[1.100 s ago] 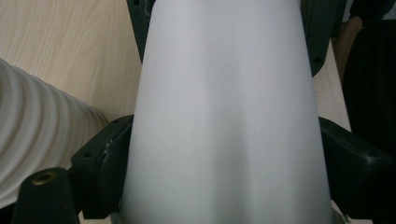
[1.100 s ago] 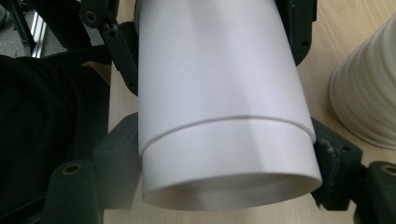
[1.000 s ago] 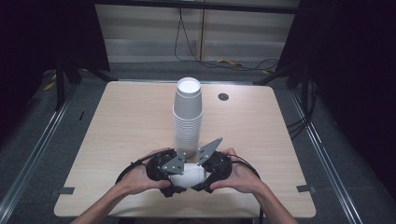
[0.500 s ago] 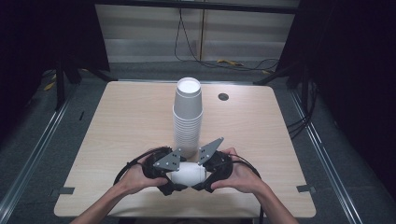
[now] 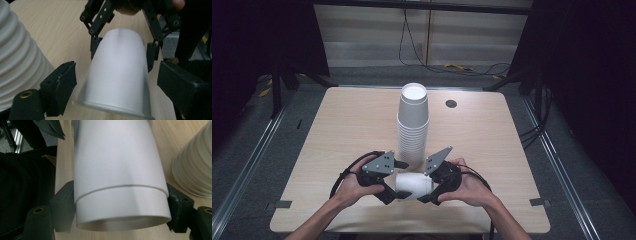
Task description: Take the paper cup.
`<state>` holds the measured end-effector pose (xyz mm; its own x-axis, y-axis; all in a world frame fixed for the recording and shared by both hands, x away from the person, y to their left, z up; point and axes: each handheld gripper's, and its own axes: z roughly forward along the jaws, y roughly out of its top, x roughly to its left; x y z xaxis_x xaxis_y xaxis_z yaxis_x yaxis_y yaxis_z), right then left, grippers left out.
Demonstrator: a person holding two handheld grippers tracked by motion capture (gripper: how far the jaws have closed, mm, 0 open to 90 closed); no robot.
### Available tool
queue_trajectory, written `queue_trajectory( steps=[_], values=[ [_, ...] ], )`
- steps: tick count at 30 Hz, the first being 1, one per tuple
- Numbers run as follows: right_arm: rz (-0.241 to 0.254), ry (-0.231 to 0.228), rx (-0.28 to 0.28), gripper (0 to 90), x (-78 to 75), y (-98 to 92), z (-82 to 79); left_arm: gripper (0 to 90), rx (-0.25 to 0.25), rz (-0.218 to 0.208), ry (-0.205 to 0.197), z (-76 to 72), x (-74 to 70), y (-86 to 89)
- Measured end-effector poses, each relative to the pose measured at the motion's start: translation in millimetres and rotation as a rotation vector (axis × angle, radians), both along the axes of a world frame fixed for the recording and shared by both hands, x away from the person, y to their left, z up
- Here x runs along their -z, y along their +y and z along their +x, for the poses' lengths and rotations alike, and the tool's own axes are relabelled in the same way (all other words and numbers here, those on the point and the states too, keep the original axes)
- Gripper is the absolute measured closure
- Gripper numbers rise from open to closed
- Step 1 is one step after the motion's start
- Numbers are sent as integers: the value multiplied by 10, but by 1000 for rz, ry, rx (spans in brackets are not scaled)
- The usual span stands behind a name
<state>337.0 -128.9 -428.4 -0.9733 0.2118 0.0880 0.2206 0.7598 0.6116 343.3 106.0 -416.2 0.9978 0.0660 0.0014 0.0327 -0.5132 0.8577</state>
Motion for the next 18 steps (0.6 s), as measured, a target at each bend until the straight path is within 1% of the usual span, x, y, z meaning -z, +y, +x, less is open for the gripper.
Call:
queue_trajectory(
  steps=[3,5,7,8,11,12,13,14,16,18],
  values=[
    [5,5,20,241,14,-42,2,157,-23,-30,20,22,1,36],
    [8,4,10,240,15,-55,1,157,-26,-44,28,34,-4,62],
    [12,-3,18,239,20,-75,6,157,-26,-67,47,33,-14,83],
    [18,3,21,239,23,-89,8,157,-32,-86,57,25,-16,91],
    [63,-1,36,238,17,-147,17,157,-42,-102,55,12,-17,124],
    [80,-13,40,238,14,-169,29,157,-55,-107,52,8,-6,126],
    [97,-12,54,238,8,-197,32,157,-62,-111,56,9,2,125],
    [103,-14,66,238,3,-211,36,157,-73,-115,53,18,7,131],
    [116,-25,89,238,-3,-232,49,156,-97,-136,53,30,8,140],
    [127,-23,93,237,0,-239,52,155,-94,-148,62,33,15,145]
  ],
)
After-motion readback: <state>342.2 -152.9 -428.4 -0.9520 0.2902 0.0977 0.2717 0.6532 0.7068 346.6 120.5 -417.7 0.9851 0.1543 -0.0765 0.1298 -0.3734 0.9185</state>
